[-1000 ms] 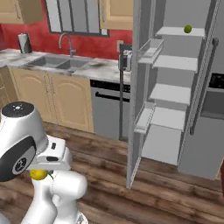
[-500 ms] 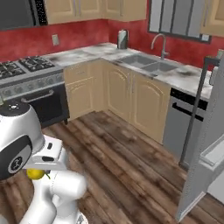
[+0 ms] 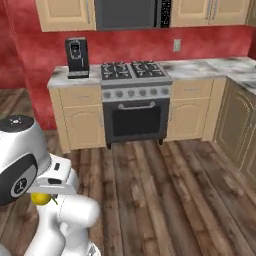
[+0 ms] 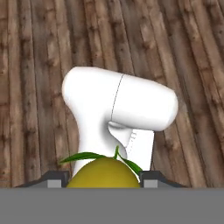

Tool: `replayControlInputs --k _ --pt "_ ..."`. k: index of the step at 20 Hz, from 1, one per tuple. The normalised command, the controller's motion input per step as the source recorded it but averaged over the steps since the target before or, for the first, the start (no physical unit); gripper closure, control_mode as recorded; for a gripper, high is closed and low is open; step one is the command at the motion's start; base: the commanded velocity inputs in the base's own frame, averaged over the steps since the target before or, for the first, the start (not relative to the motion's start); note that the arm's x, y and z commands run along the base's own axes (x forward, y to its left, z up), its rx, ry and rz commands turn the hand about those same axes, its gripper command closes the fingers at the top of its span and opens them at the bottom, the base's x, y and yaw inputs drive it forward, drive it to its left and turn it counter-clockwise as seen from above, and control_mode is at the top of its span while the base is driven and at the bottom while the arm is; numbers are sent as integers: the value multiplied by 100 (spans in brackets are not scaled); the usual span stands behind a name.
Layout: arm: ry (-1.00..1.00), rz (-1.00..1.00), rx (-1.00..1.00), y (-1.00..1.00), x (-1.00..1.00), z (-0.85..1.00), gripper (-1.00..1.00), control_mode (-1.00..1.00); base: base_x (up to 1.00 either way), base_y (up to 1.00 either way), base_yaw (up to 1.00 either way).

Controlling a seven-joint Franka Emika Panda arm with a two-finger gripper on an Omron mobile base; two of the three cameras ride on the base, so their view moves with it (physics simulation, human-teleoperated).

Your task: Grab the lime and lemon from the fridge, place them in the blender, close the lid, and turn on the blender to create a marinade.

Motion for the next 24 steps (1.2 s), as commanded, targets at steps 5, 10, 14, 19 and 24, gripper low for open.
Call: replayControlInputs --k 5,10,14,19,24 --pt "0 0 0 0 0 0 100 100 -2 29 84" --pt "0 0 0 0 0 0 100 100 0 35 85" --pt "0 0 0 0 0 0 100 100 -2 40 85" --pt "0 0 0 0 0 0 100 100 -1 49 83" --pt "0 0 0 0 0 0 100 100 5 65 72"
